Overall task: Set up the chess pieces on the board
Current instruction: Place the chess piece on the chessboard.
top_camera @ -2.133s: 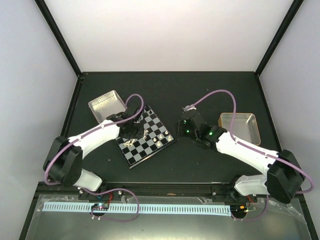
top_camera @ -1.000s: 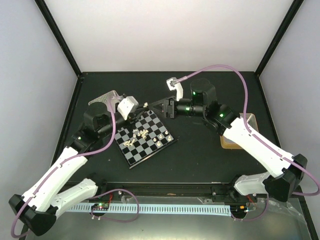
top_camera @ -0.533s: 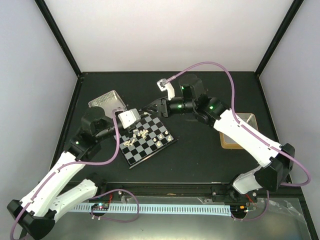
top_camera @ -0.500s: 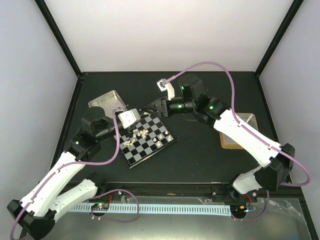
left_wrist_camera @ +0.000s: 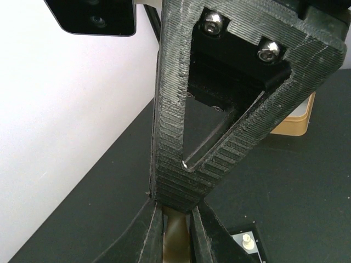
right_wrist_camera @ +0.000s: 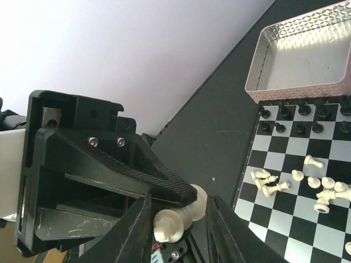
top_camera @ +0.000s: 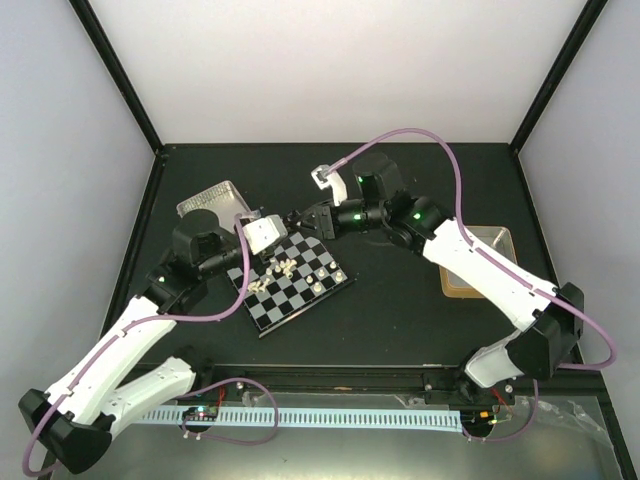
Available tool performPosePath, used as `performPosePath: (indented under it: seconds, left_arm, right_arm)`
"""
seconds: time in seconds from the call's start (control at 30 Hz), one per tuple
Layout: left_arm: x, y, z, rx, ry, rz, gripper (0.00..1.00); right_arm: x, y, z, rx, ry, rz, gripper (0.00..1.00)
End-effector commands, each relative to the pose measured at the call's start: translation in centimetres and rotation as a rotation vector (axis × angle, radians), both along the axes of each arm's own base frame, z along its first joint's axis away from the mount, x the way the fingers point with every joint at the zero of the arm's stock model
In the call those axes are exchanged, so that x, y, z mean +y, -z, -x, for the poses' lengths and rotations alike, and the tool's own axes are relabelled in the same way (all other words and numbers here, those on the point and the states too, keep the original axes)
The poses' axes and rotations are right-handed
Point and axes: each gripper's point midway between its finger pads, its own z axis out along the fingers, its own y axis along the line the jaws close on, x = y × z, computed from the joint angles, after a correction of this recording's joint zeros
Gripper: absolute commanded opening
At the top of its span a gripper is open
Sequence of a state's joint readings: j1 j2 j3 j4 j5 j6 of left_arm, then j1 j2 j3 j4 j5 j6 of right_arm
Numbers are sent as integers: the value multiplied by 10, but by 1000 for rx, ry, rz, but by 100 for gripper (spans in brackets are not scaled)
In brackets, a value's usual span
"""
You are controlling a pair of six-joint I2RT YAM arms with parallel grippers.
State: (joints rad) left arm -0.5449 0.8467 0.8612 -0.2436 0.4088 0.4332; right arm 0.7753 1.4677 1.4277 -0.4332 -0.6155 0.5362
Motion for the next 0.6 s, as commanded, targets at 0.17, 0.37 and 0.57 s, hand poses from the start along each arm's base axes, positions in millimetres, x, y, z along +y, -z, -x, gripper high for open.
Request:
performPosePath:
  seconds: [0.17,0.37,0.57]
  left_arm:
    - [1,-21,-3,-20,-28,50,13]
    - [17,-23,-15,0,-157,86,54]
    - [66,-21,-33,74,-485,176,76]
  right_arm:
    - [4,14,-7,-3,19,33,4]
    - [-6,5,-29,-74,171,22,1]
    - [-17,30,-53,-99,301,105,1]
